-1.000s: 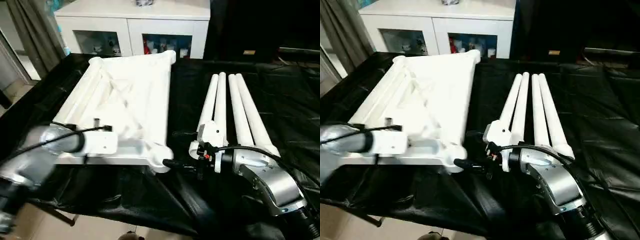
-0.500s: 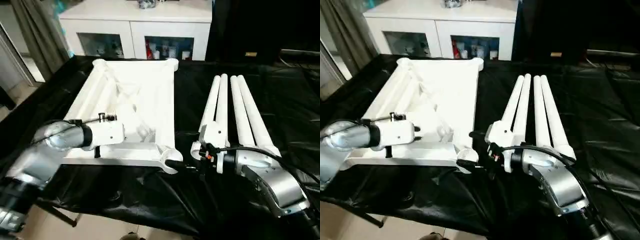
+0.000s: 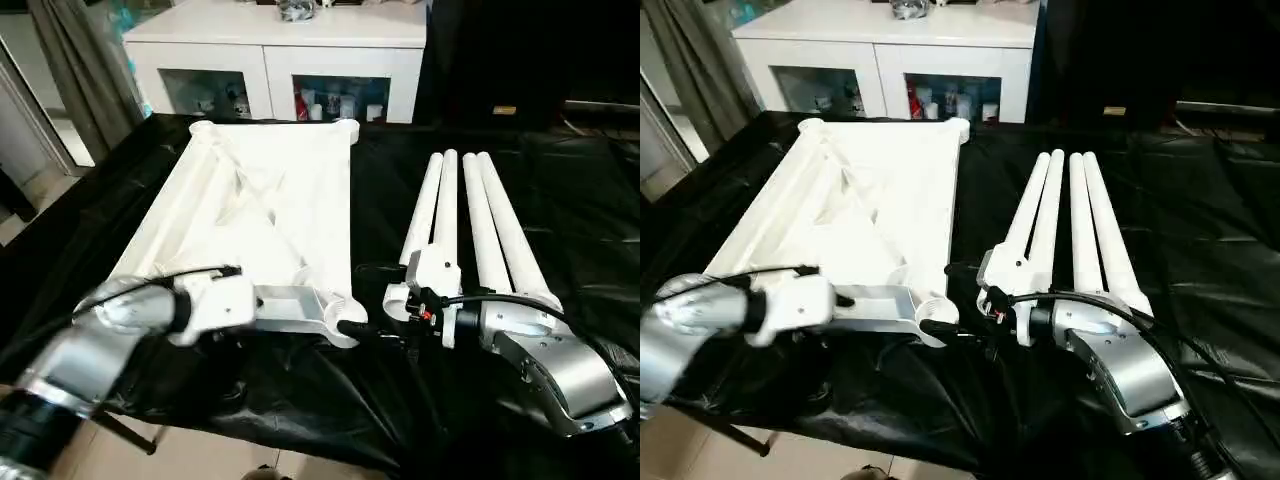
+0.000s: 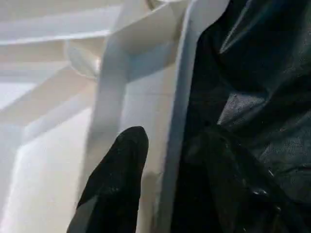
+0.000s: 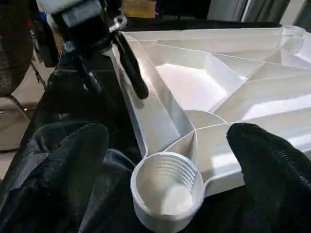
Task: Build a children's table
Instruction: Move to table
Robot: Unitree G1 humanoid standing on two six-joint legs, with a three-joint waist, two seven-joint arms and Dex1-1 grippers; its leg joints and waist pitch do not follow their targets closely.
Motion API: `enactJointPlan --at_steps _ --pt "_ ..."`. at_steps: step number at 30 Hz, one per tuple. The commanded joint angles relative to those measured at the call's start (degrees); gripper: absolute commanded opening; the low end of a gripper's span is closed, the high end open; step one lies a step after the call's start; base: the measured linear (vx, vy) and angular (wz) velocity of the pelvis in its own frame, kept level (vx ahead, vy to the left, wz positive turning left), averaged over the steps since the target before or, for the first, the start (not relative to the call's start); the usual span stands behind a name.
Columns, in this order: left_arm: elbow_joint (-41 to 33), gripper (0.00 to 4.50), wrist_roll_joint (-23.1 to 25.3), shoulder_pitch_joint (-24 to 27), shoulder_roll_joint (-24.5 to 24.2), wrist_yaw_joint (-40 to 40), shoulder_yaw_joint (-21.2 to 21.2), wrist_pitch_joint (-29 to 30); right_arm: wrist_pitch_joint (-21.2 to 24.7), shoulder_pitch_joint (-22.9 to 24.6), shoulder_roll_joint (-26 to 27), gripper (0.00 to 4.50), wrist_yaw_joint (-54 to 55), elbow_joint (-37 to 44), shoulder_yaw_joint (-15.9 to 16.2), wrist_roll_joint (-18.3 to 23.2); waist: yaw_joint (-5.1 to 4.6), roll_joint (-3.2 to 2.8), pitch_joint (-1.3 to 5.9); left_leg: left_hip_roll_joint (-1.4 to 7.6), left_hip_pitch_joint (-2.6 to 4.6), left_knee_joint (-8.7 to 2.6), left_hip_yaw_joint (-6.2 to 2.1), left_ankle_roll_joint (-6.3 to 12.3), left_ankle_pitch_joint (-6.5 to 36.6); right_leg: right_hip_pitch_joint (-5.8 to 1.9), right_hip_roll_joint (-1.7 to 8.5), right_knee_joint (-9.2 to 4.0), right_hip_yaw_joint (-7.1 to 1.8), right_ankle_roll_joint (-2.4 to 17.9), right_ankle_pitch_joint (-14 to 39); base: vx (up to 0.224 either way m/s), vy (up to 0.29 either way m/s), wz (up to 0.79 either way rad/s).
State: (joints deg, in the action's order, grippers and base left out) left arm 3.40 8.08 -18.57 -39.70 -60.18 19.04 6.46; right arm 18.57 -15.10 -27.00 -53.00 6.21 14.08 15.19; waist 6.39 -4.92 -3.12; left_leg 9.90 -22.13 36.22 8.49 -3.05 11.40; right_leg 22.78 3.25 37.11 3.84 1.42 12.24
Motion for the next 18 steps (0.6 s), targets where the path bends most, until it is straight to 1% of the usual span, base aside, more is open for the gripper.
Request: enactJointPlan --at_steps 1,2,3,4,5,6,7,10,13,16,17,18 --pt "1.6 1.95 1.0 -0.7 -0.1 0.6 0.6 -0.1 0.7 0.4 0.0 4.43 -0.2 1.5 0.5 0.3 -0.01 0.16 3.97 2.92 0.51 -4.72 -1.08 1.58 10.4 -2.65 4.95 -4.96 -3.35 10.0 10.3 0.0 0.0 0.0" --pt "2.9 1.85 1.3 -1.1 0.3 1.0 0.9 -0.7 0.7 0.3 0.0 4.43 -0.1 1.5 0.6 0.2 -0.02 0.05 3.96 2.92 0.5 -4.73 -1.09 1.62 10.4 -2.62 4.91 -4.96 -3.32 10.0 10.2 0.0 0.0 0.0" --pt "4.1 1.76 1.7 -1.4 0.8 1.5 1.0 -1.4 0.8 0.3 0.1 4.43 -0.1 1.6 0.7 0.2 -0.03 0.15 3.94 2.83 0.52 -4.68 -1.05 1.68 10.5 -2.61 4.88 -5.04 -3.29 9.9 10.3 0.0 0.0 0.0" --pt "5.2 1.76 2.2 -1.7 1.3 2.3 1.1 -2.2 0.8 0.4 0.2 4.43 -0.1 1.7 0.8 0.1 -0.03 0.12 3.99 2.87 0.47 -4.68 -1.04 1.7 10.2 -2.64 4.9 -5.0 -3.29 10.0 10.0 0.0 0.0 0.0" --pt "5.3 1.64 2.2 -1.8 1.4 2.4 1.1 -2.3 0.8 0.4 0.2 4.43 -0.1 1.7 0.8 0.1 -0.01 0.13 3.92 2.86 0.47 -4.7 -1.05 1.73 10.4 -2.6 4.88 -5.11 -3.28 9.9 10.2 0.0 0.0 0.0" --pt "5.6 1.5 2.3 -2.0 1.8 2.8 0.9 -2.1 1.0 0.4 0.1 4.43 -0.1 1.9 0.7 0.2 -0.06 -0.11 3.98 2.93 0.52 -4.72 -1.12 1.54 10.8 -2.66 4.94 -5.11 -3.29 9.9 10.3 0.0 0.0 0.0" --pt "5.6 1.39 2.2 -2.2 1.9 2.9 0.8 -1.9 1.1 0.5 0.1 4.43 -0.1 2.0 0.7 0.2 -0.03 -0.03 3.96 2.99 0.58 -4.75 -1.13 1.43 11.1 -2.63 4.96 -5.11 -3.31 10.0 10.4 0.0 0.0 0.0" --pt "5.6 1.25 1.8 -2.3 2.1 3.0 0.6 -1.8 1.5 0.8 0.1 4.43 -0.1 2.4 0.9 0.3 -0.02 0.01 3.91 2.96 0.58 -4.81 -1.13 1.43 11.4 -2.62 4.98 -5.17 -3.3 10.1 11.0 0.0 0.0 0.0" --pt "6.2 0.87 1.8 -2.3 1.9 2.6 0.8 -2.3 1.9 1.0 -0.3 4.43 -0.9 2.6 1.7 0.2 0.02 -0.02 3.88 2.95 0.52 -4.79 -1.12 1.47 11.3 -2.62 4.96 -5.2 -3.31 9.9 11.1 0.0 0.0 0.0" --pt "7.7 0.81 2.2 -2.5 1.9 2.6 0.8 -3.3 3.1 0.7 -0.8 4.43 -2.3 2.9 2.4 0.8 -0.05 -0.02 3.82 2.99 0.51 -4.92 -1.18 1.45 12.2 -2.62 4.98 -5.27 -3.3 9.8 12.1 0.0 0.0 0.0" --pt "7.9 0.64 2.3 -2.6 1.9 2.6 0.9 -3.4 3.3 0.6 -0.9 4.43 -2.6 2.9 2.5 0.9 -0.02 -0.03 3.82 3.04 0.59 -4.92 -1.19 1.4 12.3 -2.57 5.02 -5.3 -3.33 9.7 12.4 0.0 0.0 0.0" --pt "8.3 0.55 2.5 -2.8 1.8 2.6 1.1 -3.5 3.9 0.4 -1.2 4.43 -3.3 3.0 2.8 1.0 -0.1 0.66 3.77 3.03 0.48 -4.96 -1.11 1.55 12.2 -2.66 5.02 -5.38 -3.37 9.6 12.6 0.0 0.0 0.0"
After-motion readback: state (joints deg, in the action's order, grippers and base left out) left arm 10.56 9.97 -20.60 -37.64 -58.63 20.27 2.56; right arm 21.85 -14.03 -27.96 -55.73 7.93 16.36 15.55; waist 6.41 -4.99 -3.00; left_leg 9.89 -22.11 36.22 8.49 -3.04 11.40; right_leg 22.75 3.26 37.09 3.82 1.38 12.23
